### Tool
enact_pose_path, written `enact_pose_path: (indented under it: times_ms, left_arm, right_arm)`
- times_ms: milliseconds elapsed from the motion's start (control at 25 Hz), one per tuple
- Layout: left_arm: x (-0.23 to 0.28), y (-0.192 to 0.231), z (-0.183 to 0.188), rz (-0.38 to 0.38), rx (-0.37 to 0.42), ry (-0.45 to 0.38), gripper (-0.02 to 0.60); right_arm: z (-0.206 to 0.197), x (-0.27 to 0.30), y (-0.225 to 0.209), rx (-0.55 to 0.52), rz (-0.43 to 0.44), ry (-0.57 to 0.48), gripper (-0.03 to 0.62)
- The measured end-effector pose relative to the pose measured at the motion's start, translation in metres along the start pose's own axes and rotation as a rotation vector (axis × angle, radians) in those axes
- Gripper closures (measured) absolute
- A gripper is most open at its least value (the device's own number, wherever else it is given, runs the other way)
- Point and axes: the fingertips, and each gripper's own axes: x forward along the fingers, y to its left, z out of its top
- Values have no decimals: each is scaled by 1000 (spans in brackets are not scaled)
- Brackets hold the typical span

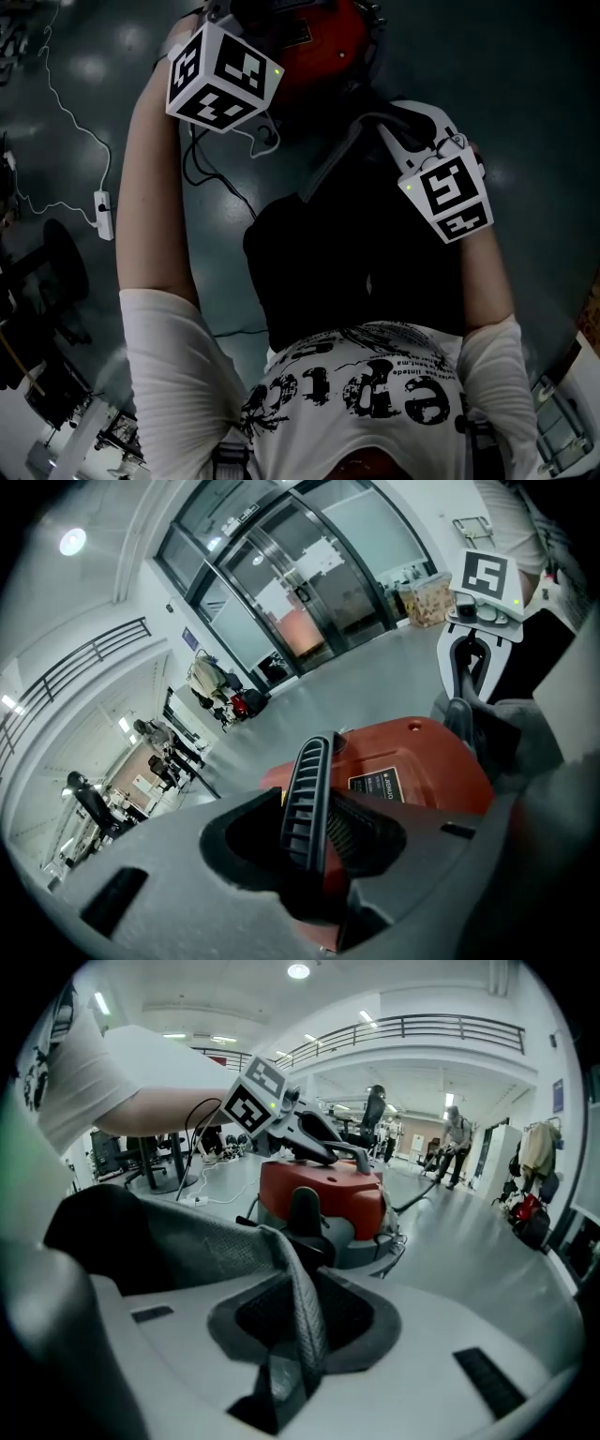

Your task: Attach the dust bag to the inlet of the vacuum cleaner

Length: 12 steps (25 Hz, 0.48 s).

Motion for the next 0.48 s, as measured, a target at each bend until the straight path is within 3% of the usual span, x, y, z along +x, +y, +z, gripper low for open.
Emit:
enact_pose_path:
  times_ms: [80, 200, 320, 480]
  left_arm:
    - [-1, 0, 1, 1, 6, -14, 446]
    - [-7, 4, 5, 59, 3, -70, 438]
    - [-29, 8, 15, 141, -19, -142, 365]
    - [-86, 21, 50, 239, -160, -340, 364]
  right_arm:
    - [0, -1, 2, -12, 10, 7, 525]
    - [2, -4, 3, -6, 3, -14, 520]
    - [8, -17, 2, 47, 1, -69, 485]
    - [13, -34, 3, 84, 12, -94, 467]
